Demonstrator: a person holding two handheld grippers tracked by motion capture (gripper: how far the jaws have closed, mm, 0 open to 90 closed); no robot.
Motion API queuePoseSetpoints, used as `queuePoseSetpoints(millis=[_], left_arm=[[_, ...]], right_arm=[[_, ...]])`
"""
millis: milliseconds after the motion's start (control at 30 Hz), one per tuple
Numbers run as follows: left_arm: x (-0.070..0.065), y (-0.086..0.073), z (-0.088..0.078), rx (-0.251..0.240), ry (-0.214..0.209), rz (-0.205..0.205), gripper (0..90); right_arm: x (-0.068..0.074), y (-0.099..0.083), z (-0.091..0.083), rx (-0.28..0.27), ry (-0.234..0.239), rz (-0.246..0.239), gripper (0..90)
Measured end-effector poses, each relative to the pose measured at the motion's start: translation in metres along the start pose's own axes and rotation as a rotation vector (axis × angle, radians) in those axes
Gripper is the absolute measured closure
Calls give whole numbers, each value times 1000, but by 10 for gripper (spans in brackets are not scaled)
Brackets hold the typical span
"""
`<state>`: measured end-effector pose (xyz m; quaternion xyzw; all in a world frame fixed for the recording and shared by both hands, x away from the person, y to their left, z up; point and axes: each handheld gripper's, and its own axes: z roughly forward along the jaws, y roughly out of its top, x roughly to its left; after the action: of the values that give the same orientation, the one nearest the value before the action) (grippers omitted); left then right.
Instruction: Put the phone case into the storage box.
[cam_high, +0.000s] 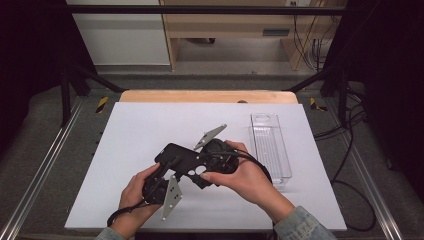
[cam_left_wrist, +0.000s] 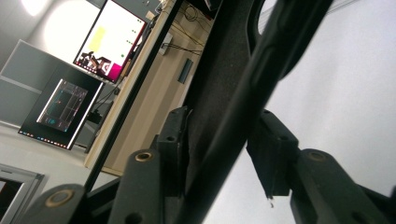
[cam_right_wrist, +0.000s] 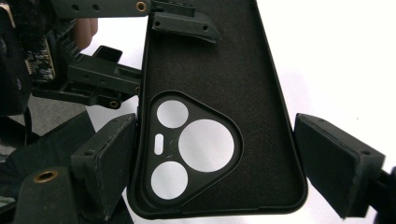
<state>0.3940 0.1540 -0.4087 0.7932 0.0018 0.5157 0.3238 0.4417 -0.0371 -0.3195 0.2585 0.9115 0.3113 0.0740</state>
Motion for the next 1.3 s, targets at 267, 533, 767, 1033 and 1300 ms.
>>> queuePoseSetpoints(millis=[267, 533, 767, 1033, 1300], left_arm=[[3, -1, -2, -6, -8, -4, 718], [1, -4, -3, -6, -34, -9, 775], [-6, -2, -3, -3, -67, 17, 844], [-5, -4, -5, -21, -75, -46, 857], [0, -16, -5, -3, -77, -118, 857]], right_arm=[[5, 4, 5, 5, 4, -12, 159], [1, 3, 7, 3, 53, 12, 148], [-3, 1, 6, -20, 79, 31, 135], [-2, -1, 2, -89, 84, 43, 119], [-7, -5, -8, -166, 88, 71, 75]])
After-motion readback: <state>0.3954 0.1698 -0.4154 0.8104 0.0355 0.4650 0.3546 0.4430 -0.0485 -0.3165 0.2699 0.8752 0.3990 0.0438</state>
